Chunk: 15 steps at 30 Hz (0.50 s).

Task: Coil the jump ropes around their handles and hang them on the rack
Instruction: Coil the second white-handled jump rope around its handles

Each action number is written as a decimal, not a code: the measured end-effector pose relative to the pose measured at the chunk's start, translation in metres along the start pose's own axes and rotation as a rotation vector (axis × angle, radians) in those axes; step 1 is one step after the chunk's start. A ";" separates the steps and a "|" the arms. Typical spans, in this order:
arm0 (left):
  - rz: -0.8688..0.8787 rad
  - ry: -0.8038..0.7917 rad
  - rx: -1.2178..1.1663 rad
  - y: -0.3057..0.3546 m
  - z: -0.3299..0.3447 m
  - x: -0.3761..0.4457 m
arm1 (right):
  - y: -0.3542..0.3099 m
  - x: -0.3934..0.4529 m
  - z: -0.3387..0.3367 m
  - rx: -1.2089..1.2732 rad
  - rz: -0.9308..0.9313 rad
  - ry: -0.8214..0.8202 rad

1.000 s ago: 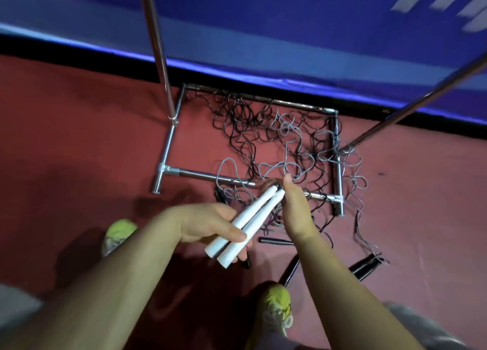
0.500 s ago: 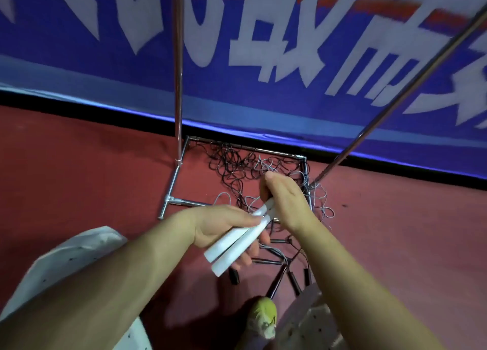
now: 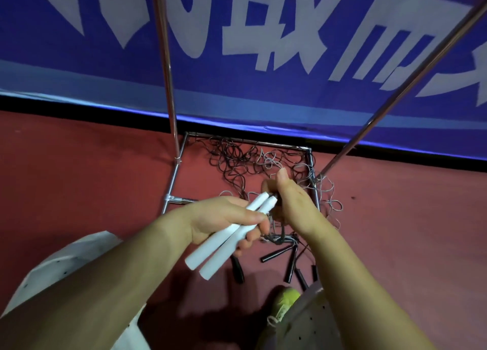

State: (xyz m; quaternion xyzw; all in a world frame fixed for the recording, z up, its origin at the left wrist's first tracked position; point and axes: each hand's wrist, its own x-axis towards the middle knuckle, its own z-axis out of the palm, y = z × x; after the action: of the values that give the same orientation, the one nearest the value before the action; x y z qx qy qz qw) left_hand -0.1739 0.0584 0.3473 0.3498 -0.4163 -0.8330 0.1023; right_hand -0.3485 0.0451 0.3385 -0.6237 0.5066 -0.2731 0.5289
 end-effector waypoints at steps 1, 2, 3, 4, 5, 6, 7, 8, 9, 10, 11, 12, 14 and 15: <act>0.015 0.016 -0.041 0.001 -0.004 0.002 | 0.008 0.004 -0.001 0.089 0.030 -0.017; 0.036 0.028 -0.096 0.003 -0.009 0.004 | 0.015 0.007 -0.002 0.151 0.051 -0.026; 0.061 0.040 -0.156 0.005 -0.014 0.006 | 0.020 0.011 -0.003 0.201 0.069 -0.030; 0.091 0.058 -0.213 0.007 -0.020 0.009 | 0.021 0.015 -0.004 0.219 0.094 -0.030; 0.120 0.082 -0.257 0.010 -0.025 0.013 | 0.022 0.018 -0.006 0.193 0.102 -0.042; 0.149 0.103 -0.294 0.012 -0.030 0.016 | 0.022 0.021 -0.009 0.148 0.095 -0.055; 0.169 0.113 -0.329 0.013 -0.033 0.018 | 0.023 0.023 -0.011 0.149 0.084 -0.067; 0.190 0.115 -0.358 0.013 -0.036 0.018 | 0.025 0.024 -0.012 0.176 0.106 -0.076; 0.212 0.109 -0.373 0.013 -0.038 0.019 | 0.027 0.024 -0.012 0.198 0.136 -0.084; 0.233 0.088 -0.391 0.012 -0.041 0.019 | 0.028 0.024 -0.013 0.185 0.162 -0.084; 0.251 0.058 -0.407 0.011 -0.043 0.018 | 0.030 0.023 -0.013 0.163 0.175 -0.091; 0.258 0.042 -0.411 0.012 -0.046 0.017 | 0.033 0.021 -0.013 0.109 0.157 -0.107; 0.265 0.016 -0.400 0.012 -0.050 0.014 | 0.028 0.017 -0.014 0.039 0.095 -0.119; 0.253 -0.004 -0.380 0.012 -0.054 0.012 | 0.026 0.018 -0.015 0.067 0.075 -0.107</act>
State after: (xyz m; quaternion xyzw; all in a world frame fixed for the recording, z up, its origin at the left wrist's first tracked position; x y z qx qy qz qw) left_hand -0.1485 0.0120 0.3281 0.2674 -0.2928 -0.8777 0.2690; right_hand -0.3647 0.0241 0.3152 -0.5999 0.4912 -0.2360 0.5859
